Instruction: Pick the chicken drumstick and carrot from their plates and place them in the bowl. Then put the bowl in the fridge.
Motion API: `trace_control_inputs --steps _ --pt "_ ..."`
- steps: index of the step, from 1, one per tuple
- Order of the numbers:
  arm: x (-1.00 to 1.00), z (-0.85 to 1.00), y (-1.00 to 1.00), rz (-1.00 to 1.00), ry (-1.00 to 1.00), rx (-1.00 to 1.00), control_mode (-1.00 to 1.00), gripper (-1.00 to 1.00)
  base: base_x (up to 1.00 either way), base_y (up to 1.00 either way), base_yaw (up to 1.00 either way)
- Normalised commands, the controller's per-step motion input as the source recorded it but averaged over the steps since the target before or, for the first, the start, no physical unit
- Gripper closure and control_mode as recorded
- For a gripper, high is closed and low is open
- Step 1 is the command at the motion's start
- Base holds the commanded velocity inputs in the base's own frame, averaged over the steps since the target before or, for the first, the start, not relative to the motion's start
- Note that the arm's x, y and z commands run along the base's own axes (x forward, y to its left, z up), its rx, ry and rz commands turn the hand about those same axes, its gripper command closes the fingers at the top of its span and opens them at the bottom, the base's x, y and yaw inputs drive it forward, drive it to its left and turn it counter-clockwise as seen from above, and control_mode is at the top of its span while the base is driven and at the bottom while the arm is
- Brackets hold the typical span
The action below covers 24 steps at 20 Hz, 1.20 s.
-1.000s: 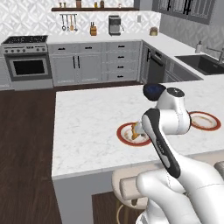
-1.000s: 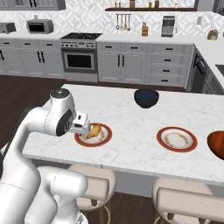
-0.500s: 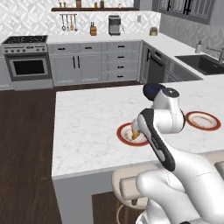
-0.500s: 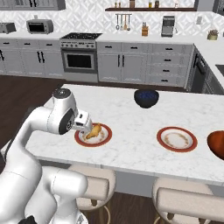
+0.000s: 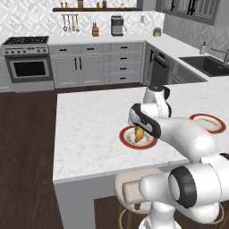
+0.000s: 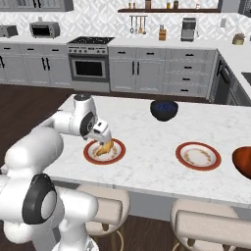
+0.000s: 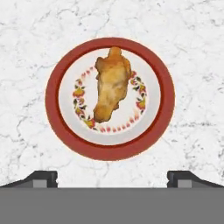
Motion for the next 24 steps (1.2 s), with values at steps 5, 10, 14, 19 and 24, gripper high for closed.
trace_control_inputs --steps 5,10,14,19,24 --pt "0.79 -0.48 -0.64 -0.14 0.29 0.05 -1.00 -1.00 0.00 0.00 0.00" --pt "0.51 -0.62 0.26 0.00 0.02 0.00 -1.00 -1.00 0.00 0.00 0.00" --pt "0.46 -0.57 0.38 0.00 0.05 0.00 -1.00 -1.00 0.00 0.00 0.00" --pt "0.18 -0.52 -0.08 0.00 0.05 0.00 -1.00 -1.00 0.00 0.00 0.00" --pt "0.00 -0.58 -0.04 0.01 0.08 0.00 -1.00 -1.00 0.00 0.00 0.00"
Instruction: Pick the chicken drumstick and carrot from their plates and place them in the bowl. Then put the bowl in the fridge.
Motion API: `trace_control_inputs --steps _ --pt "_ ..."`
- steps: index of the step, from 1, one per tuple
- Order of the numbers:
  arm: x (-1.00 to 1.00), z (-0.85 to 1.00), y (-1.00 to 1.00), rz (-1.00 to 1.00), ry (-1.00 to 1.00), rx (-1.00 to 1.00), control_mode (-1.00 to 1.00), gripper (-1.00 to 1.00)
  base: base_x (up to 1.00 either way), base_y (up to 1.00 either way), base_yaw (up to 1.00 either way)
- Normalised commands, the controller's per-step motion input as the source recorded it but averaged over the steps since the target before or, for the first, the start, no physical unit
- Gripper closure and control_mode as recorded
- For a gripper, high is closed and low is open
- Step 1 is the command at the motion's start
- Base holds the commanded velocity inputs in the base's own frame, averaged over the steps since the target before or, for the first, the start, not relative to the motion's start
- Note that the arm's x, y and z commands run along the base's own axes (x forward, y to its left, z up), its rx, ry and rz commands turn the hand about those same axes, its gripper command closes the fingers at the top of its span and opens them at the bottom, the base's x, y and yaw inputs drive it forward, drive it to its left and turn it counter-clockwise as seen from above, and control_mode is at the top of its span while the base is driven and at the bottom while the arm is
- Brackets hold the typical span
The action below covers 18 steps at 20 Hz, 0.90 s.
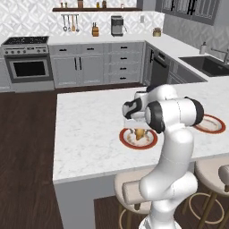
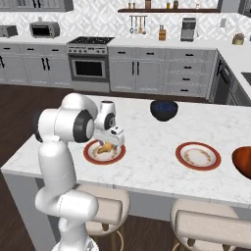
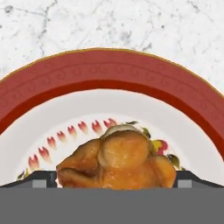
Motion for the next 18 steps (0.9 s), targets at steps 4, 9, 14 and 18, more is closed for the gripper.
trace_control_inputs --steps 4,9,14,18 --pt "0.00 -0.34 0.00 0.00 0.05 0.00 -1.00 -1.00 0.00 0.00 0.00" --pt "0.00 -0.23 0.00 0.00 0.00 0.00 -1.00 -1.00 0.00 0.00 0.00" --pt "-0.20 -0.19 0.02 -0.01 0.04 0.00 -1.00 -1.00 0.00 0.00 0.00" --pt "-0.50 -0.03 0.09 -0.05 0.02 0.00 -1.00 -1.00 0.00 0.00 0.00"
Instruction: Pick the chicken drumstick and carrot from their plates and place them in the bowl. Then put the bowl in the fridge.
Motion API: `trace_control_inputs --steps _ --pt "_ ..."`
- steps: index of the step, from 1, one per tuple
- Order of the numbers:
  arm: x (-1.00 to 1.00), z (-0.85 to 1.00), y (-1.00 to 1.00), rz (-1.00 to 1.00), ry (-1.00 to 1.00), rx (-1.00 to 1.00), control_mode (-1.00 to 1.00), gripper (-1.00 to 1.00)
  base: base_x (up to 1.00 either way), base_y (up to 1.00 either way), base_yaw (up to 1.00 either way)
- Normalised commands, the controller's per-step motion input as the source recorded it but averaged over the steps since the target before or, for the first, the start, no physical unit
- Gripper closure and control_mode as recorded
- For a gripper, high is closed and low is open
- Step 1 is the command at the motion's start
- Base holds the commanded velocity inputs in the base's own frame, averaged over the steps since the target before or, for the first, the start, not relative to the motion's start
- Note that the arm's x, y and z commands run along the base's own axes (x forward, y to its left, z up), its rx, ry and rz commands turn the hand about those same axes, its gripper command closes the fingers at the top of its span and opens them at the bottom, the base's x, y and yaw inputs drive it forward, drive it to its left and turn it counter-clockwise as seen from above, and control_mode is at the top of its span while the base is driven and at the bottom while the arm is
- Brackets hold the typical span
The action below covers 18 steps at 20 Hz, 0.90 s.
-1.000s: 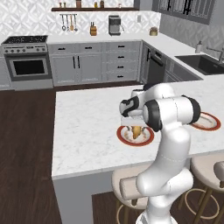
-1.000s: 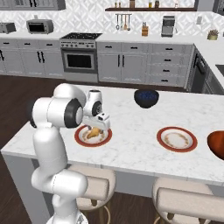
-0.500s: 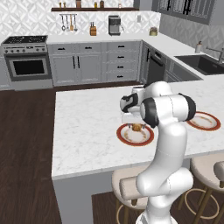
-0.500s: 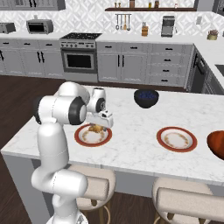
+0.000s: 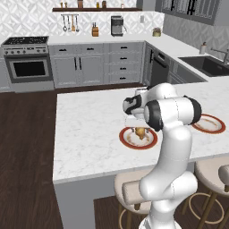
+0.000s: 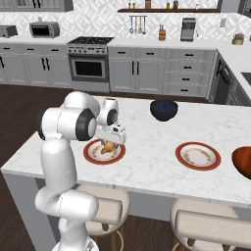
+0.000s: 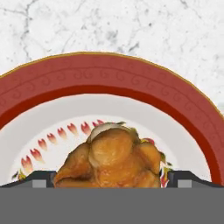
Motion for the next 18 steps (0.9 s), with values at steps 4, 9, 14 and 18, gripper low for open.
trace_control_inputs --steps 4,9,14,18 --pt "-0.25 0.00 0.06 -0.04 0.00 0.00 -1.00 1.00 0.00 0.00 0.00" --pt "-0.05 0.02 0.03 -0.07 -0.01 -0.01 -1.00 1.00 0.00 0.00 0.00" --pt "-0.47 0.74 0.23 -0.06 -0.31 -0.05 -1.00 1.00 0.00 0.00 0.00" --pt "-0.89 1.00 0.47 0.05 -0.33 -0.02 -1.00 1.00 0.00 0.00 0.00"
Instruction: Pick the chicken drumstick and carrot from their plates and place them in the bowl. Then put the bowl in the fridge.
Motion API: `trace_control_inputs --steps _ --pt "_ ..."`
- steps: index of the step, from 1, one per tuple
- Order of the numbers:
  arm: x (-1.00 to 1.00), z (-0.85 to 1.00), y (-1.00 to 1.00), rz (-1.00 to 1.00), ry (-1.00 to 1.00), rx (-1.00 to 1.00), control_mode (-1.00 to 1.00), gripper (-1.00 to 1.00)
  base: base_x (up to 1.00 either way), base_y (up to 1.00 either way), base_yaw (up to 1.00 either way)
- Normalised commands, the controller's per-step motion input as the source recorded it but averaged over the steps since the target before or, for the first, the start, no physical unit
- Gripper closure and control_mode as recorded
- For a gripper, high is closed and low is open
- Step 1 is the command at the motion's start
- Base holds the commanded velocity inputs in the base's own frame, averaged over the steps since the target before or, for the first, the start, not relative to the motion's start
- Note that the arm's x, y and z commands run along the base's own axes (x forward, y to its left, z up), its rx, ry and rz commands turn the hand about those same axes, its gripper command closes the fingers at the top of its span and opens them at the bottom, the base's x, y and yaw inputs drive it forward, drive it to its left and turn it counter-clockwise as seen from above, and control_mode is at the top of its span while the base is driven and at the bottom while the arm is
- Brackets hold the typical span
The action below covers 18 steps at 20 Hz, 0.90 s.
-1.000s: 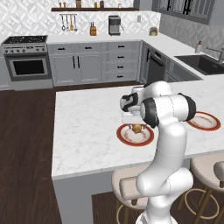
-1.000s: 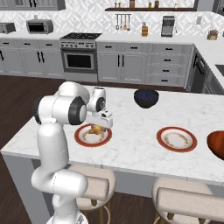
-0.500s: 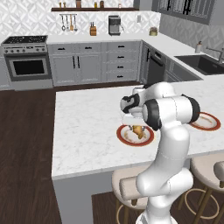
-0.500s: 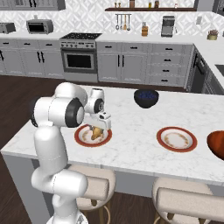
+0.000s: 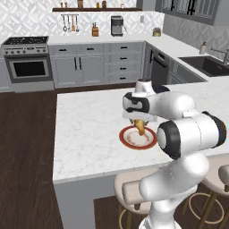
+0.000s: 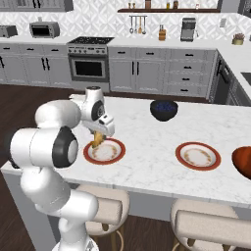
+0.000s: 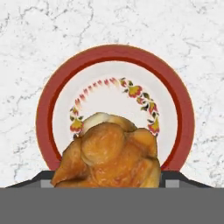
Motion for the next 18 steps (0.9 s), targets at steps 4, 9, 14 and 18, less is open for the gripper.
trace_control_inputs --steps 4,9,14,18 --pt "-1.00 1.00 0.59 0.00 -0.27 0.00 -1.00 1.00 0.00 0.00 0.00" --pt "-1.00 1.00 0.30 0.00 -0.11 0.00 -1.00 1.00 0.00 0.00 0.00" --pt "-1.00 0.73 0.01 0.00 -0.02 0.00 -1.00 1.00 0.00 0.00 0.00" --pt "-0.85 0.02 -0.30 0.00 -0.05 0.00 -1.00 1.00 0.00 0.00 0.00"
